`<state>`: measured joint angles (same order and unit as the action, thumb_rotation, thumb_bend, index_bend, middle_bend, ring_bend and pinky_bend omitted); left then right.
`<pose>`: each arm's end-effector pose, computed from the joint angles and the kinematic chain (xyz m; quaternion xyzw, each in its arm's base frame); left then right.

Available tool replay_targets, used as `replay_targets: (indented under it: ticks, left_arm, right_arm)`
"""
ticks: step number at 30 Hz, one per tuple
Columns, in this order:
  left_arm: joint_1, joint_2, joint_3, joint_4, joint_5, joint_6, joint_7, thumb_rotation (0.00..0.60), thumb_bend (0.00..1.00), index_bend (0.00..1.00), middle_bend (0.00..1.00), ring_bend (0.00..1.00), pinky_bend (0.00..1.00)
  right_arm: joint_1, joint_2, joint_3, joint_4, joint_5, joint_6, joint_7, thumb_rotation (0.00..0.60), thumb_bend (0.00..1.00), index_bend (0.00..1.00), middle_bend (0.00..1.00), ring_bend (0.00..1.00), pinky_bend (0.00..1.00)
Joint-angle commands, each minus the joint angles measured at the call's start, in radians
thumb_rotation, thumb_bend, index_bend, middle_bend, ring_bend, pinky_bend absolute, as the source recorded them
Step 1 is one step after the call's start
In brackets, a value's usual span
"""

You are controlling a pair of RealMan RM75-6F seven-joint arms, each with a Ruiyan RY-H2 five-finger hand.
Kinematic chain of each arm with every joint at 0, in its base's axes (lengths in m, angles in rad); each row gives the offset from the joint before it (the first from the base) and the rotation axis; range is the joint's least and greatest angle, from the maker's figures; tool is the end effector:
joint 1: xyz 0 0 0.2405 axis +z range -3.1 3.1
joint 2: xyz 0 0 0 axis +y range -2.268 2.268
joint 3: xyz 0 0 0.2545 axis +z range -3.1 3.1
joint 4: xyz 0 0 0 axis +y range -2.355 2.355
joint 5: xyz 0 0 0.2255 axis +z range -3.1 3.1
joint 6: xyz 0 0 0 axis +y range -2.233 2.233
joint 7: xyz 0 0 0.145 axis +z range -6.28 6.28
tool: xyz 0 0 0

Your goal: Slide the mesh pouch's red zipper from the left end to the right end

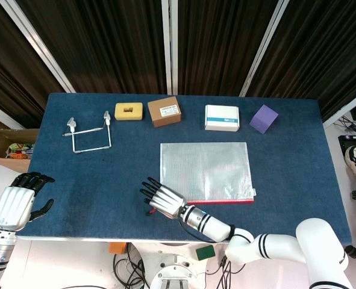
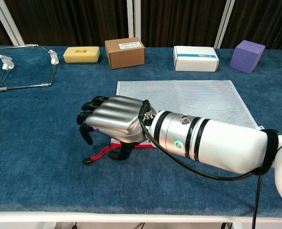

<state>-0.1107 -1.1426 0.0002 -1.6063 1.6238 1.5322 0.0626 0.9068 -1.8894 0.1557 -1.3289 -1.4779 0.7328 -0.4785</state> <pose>-0.2950 0.1783 0.1297 -0.6428 -0.3390 -0.4048 0.5551 -0.0280 -0.2715 -0.1543 0.8909 -0.1614 0.3648 0.2171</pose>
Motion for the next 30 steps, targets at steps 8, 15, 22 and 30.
replay_targets:
  ticks: [8, 15, 22, 30]
  left_arm:
    - [-0.002, -0.011, -0.001, 0.020, -0.002, -0.004, -0.015, 0.600, 0.26, 0.35, 0.34, 0.25, 0.27]
    - [0.001, -0.011, -0.003, 0.023, 0.001, 0.004, -0.019, 0.600, 0.26, 0.35, 0.34, 0.25, 0.27]
    - [0.010, -0.011, 0.001, 0.023, 0.002, 0.014, -0.020, 0.600, 0.26, 0.35, 0.34, 0.25, 0.27]
    - [0.012, -0.012, 0.000, 0.027, 0.001, 0.015, -0.021, 0.600, 0.26, 0.35, 0.34, 0.25, 0.26]
  right_arm:
    - [0.010, -0.017, -0.032, 0.025, 0.001, 0.023, 0.032, 0.600, 0.35, 0.45, 0.18, 0.00, 0.00]
    - [0.015, -0.024, -0.040, 0.029, 0.013, 0.027, 0.026, 0.600, 0.38, 0.49, 0.19, 0.00, 0.00]
    - [0.019, -0.030, -0.048, 0.032, 0.017, 0.035, 0.020, 0.600, 0.44, 0.52, 0.21, 0.00, 0.00]
    - [0.024, -0.037, -0.052, 0.040, 0.032, 0.033, 0.003, 0.600, 0.45, 0.54, 0.22, 0.00, 0.00]
